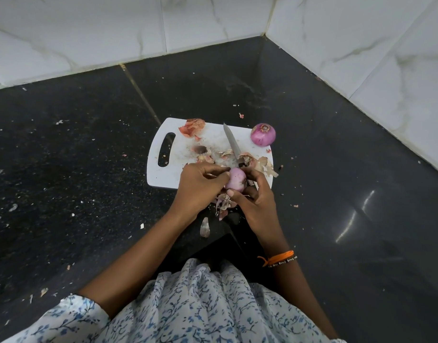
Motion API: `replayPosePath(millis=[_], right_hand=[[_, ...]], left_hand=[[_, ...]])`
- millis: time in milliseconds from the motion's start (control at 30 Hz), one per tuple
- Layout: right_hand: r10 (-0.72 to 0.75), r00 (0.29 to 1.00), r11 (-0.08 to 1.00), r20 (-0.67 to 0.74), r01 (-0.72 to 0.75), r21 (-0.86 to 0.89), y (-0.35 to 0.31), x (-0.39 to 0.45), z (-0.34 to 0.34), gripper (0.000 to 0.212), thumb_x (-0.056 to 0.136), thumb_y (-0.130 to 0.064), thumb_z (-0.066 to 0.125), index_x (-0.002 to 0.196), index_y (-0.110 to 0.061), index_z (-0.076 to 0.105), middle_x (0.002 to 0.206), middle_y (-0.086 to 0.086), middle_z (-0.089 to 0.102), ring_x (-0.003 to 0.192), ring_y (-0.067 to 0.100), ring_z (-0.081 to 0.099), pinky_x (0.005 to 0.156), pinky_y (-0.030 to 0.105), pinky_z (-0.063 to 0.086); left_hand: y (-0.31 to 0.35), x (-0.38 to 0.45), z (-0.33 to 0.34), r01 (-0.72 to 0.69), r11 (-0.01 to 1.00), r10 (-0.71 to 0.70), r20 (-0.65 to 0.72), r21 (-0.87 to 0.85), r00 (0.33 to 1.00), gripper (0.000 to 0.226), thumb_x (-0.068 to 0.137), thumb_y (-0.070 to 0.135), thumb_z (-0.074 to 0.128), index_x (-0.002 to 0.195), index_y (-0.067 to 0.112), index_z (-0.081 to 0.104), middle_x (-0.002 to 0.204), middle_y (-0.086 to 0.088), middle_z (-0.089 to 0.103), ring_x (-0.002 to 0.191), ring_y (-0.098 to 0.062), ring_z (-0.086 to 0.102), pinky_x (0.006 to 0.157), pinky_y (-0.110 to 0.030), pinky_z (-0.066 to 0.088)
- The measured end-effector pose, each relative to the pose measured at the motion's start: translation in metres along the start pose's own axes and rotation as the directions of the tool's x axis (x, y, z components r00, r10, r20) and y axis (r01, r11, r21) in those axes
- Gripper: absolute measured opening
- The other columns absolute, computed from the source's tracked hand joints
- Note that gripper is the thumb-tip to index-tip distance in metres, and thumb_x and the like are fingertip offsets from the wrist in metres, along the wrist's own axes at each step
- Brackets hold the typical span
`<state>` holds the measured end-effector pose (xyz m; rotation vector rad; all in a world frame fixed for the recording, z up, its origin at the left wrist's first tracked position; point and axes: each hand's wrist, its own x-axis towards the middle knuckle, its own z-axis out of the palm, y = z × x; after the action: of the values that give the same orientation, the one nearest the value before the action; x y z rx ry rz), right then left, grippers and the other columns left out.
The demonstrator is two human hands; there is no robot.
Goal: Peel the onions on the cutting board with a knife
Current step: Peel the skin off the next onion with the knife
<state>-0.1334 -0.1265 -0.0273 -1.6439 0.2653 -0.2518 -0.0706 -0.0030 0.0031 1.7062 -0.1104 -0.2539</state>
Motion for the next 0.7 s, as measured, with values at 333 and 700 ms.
replayPosePath(millis=[333, 700], right_hand=[[-0.018, 0.999, 0.999, 0.029, 0.017, 0.030, 0.0010, 0.0006, -0.0034, 0.048, 0.082, -0.005, 0.070, 0.122, -0.024, 0.051, 0.125, 0.005, 0.058, 0.110, 0.019, 0.062, 0.090, 0.034, 0.053], [0.000, 0.993, 0.993, 0.117, -0.013, 0.113, -0.0004, -0.0017, -0.0017, 0.045, 0.094, -0.003, 0.053, 0.136, -0.014, 0.044, 0.133, 0.006, 0.056, 0.118, 0.015, 0.058, 0.098, 0.033, 0.048]], left_hand=[[0.0007, 0.0018, -0.0016, -0.037, 0.999, 0.038, 0.034, -0.033, 0.999, 0.023, 0.078, 0.000, 0.068, 0.085, 0.022, 0.074, 0.082, -0.007, 0.073, 0.077, -0.025, 0.070, 0.073, -0.044, 0.059], [0.0030, -0.0016, -0.0035, 0.076, 0.991, -0.063, 0.116, -0.113, 0.991, 0.020, 0.073, 0.020, 0.079, 0.090, 0.020, 0.070, 0.090, -0.005, 0.071, 0.081, -0.016, 0.070, 0.070, -0.033, 0.059]])
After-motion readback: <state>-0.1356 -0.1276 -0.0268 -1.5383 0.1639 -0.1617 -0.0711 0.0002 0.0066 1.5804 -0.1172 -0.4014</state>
